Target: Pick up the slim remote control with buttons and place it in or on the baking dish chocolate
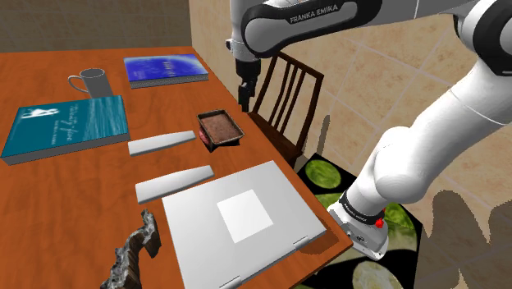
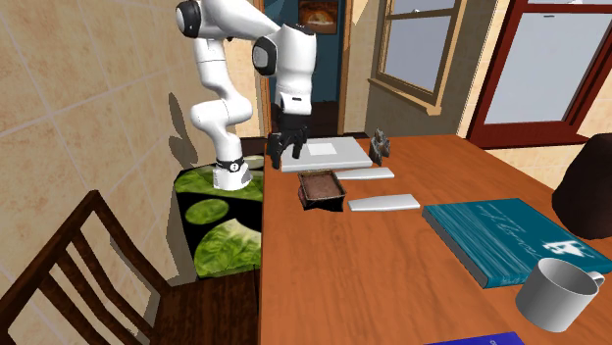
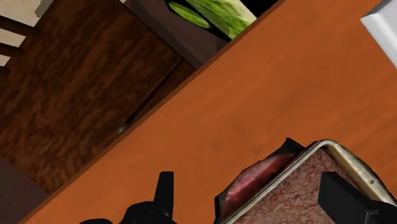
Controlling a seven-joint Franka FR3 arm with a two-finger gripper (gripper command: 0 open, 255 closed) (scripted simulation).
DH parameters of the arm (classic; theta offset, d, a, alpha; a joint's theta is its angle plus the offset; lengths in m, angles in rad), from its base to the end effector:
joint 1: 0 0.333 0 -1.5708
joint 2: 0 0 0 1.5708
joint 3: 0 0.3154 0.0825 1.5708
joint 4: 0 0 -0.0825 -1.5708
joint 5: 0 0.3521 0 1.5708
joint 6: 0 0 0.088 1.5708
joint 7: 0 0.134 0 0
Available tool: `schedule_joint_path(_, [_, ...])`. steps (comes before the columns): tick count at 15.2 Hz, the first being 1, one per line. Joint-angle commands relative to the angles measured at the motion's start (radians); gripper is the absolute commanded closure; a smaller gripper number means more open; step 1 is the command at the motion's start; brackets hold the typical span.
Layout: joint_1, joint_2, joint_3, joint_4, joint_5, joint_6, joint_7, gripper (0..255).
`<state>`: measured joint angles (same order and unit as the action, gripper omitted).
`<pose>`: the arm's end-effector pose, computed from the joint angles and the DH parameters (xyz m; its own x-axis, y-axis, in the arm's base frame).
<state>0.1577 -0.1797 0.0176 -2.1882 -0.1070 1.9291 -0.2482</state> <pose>0.4507 0.0698 0.4435 0.8910 0.4421 -0.1033 0.4503 -0.8896 0.0768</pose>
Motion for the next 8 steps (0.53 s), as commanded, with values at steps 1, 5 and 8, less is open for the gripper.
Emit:
schedule_joint_path(1, [0.013,0.063,0.006,0.044,0.008,0.027,-0.046,0])
schedule_joint_path(5, [0.037,0.19,0.024,0.145,0.023,0.068,-0.131,0])
schedule_joint_path(8, [0.053,0.282,0.043,0.227,0.031,0.089,-0.192,0])
